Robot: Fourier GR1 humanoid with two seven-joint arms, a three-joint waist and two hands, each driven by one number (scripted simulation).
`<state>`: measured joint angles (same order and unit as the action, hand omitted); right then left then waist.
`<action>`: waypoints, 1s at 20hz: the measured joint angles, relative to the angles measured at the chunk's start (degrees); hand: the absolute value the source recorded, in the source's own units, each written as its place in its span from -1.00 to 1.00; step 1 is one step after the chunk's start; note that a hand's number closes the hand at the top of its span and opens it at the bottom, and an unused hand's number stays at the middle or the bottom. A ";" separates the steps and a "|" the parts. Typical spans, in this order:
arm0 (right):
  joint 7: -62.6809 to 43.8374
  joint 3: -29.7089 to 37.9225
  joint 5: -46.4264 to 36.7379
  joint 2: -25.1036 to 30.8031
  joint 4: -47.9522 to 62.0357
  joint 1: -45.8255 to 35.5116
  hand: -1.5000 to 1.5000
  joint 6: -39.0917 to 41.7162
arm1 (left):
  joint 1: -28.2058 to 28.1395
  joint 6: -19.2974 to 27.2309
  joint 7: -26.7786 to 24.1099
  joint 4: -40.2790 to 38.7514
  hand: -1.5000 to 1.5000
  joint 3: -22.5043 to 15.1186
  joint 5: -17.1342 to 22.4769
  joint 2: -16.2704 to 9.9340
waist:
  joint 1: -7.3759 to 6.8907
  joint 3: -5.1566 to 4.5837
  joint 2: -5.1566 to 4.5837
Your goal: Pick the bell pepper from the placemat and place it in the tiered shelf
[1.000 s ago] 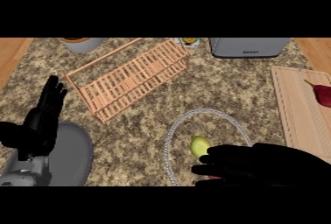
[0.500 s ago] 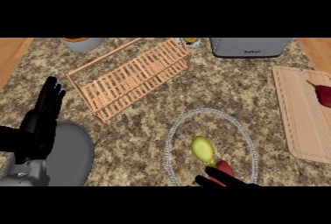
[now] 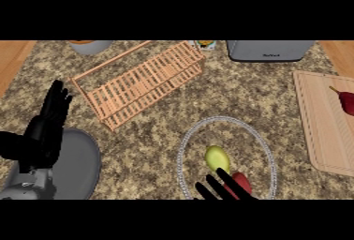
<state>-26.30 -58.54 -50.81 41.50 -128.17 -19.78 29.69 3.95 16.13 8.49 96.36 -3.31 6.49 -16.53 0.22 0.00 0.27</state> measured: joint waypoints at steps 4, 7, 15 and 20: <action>-0.40 -1.44 -6.70 -1.42 3.10 2.61 -1.00 -1.79 | -0.11 -0.90 -0.53 -0.35 0.00 0.77 -0.01 0.47 | -0.11 0.01 -0.13; 2.58 -0.11 -9.35 -2.06 6.11 4.29 -1.00 -4.02 | 0.09 -1.47 0.01 0.18 0.00 1.20 -0.41 0.82 | -0.20 0.01 -0.19; 10.30 3.44 -14.53 -3.31 12.68 8.62 -1.00 -8.50 | -0.35 -2.26 0.71 1.05 0.00 1.52 -2.15 2.46 | -0.29 0.01 -0.24; 14.64 6.08 -17.31 -5.96 18.04 9.40 -1.00 -10.44 | -0.02 -4.38 -0.71 -0.78 0.00 3.59 -1.61 2.45 | -0.30 0.00 -0.27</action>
<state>-11.66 -52.46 -68.12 35.54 -110.12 -10.38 19.25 3.93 11.75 7.79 95.58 0.29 4.88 -14.08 -0.09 0.01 0.01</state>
